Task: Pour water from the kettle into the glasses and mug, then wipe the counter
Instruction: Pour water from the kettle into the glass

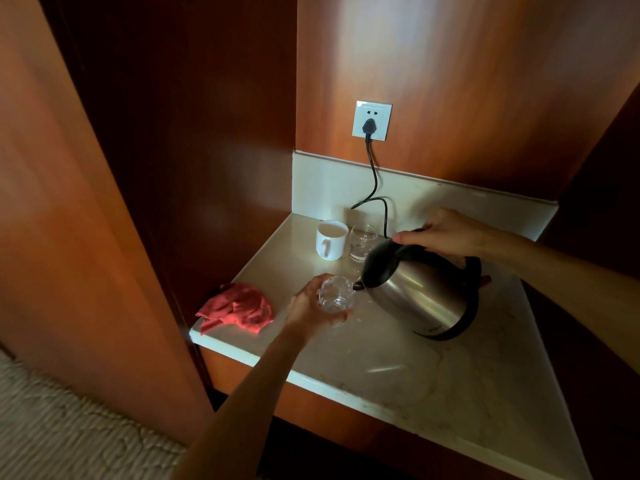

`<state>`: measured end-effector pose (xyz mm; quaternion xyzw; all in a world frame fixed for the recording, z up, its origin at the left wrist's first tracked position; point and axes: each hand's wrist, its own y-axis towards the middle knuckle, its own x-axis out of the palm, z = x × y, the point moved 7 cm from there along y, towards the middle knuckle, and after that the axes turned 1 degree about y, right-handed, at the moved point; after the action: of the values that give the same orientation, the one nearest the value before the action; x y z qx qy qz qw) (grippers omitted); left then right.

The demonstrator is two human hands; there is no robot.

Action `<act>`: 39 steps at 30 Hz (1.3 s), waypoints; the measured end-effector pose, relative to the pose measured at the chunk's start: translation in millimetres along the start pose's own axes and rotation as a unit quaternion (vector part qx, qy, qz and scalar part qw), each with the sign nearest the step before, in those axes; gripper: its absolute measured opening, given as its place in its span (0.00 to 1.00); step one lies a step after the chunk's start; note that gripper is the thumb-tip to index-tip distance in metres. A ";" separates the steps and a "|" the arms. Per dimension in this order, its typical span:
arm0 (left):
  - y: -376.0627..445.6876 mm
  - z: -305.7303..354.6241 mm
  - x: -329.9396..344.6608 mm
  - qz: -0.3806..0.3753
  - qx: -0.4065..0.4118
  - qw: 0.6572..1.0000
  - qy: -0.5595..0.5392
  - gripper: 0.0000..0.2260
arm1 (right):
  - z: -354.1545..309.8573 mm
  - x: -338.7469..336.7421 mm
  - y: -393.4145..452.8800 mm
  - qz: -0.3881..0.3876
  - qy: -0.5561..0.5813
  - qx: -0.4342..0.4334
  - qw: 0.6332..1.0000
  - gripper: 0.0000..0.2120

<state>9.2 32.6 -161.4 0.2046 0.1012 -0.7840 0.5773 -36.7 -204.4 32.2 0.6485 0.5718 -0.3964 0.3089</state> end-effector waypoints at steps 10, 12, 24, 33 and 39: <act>-1.8 3.2 -2.4 0.010 -0.001 1.000 0.007 0.39 | -4.9 -1.1 6.3 -0.018 -0.014 -0.009 1.000 0.31; -2.0 2.4 -2.7 0.009 -0.005 1.000 0.000 0.39 | -5.1 -0.8 7.8 -0.023 -0.018 -0.012 0.999 0.31; -3.8 5.7 -3.6 0.010 -0.005 1.000 0.010 0.39 | -10.4 0.1 16.4 -0.048 -0.029 -0.023 0.998 0.33; -2.6 6.3 -4.3 0.022 0.007 1.000 0.021 0.37 | -7.1 1.7 26.1 -0.057 -0.032 -0.005 0.998 0.33; -3.7 7.8 -4.5 0.026 0.009 0.999 0.031 0.37 | -11.6 2.4 26.1 -0.073 -0.042 -0.004 0.996 0.33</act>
<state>5.2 34.5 -152.7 0.2361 0.1065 -0.7628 0.5926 -9.0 -197.4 34.5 0.5867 0.6059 -0.4421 0.3054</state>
